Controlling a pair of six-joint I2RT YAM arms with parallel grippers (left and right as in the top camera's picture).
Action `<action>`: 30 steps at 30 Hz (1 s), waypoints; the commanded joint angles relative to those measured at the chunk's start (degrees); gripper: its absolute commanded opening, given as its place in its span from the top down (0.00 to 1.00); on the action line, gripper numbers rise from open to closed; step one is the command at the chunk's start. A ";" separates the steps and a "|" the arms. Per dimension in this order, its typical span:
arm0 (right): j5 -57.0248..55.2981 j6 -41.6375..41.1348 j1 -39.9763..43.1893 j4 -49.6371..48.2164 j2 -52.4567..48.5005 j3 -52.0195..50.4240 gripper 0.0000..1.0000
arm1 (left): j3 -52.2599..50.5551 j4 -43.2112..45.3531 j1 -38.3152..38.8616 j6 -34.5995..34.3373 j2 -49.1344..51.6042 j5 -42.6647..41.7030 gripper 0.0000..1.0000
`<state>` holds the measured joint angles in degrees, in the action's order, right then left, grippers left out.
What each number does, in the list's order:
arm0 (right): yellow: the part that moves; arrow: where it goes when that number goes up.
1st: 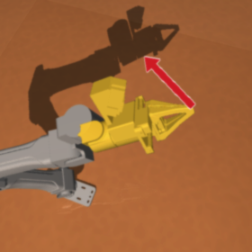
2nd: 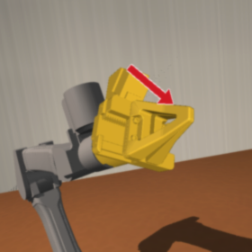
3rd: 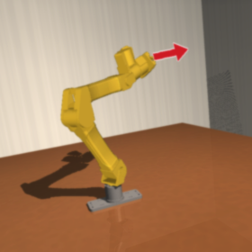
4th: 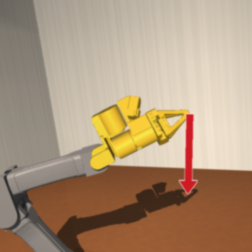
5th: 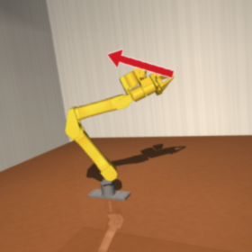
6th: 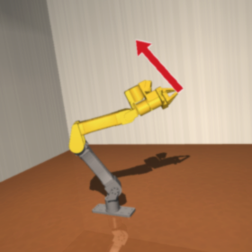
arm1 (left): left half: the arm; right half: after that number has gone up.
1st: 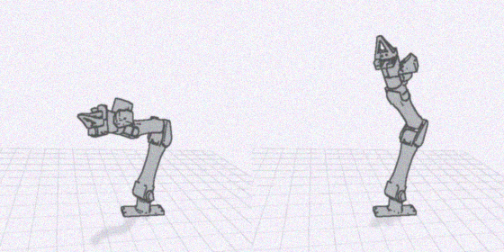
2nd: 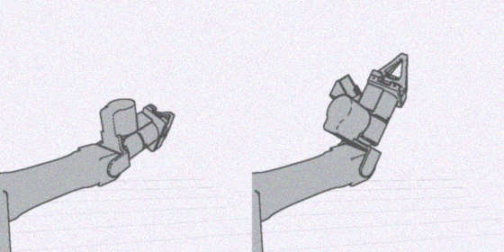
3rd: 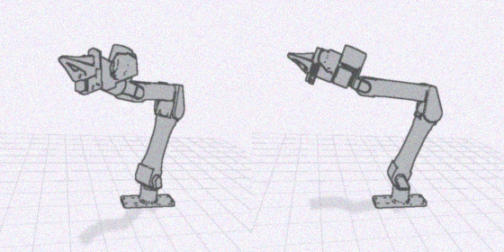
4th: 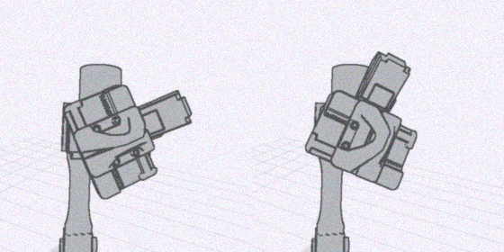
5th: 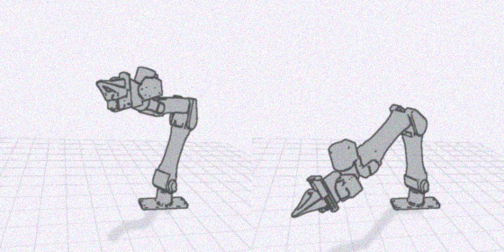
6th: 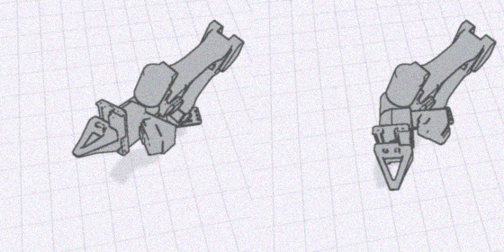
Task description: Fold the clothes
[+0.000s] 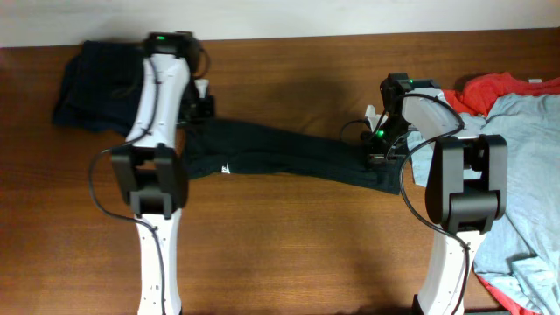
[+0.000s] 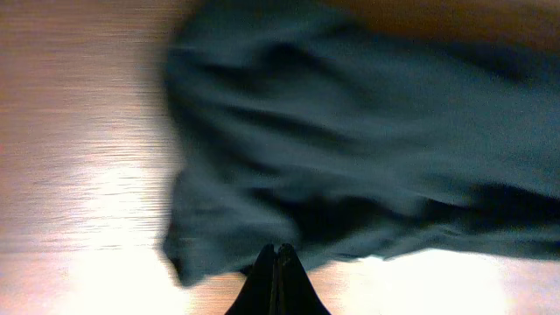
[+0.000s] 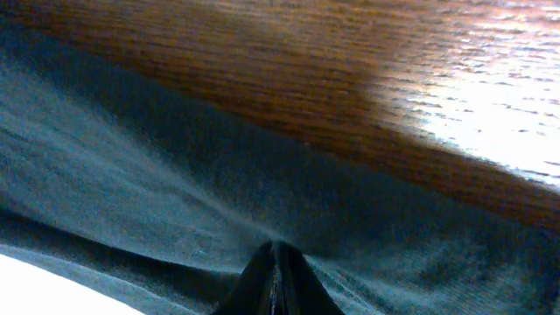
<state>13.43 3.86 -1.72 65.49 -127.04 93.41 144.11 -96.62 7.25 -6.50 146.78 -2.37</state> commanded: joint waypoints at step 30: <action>-0.52 0.17 -0.15 -1.44 -0.63 -1.38 0.89 | -22.49 0.20 3.82 -6.01 -10.95 8.98 1.00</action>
<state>13.50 3.86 -1.72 65.47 -127.04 93.41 124.09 -96.64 11.25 -9.37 135.96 3.29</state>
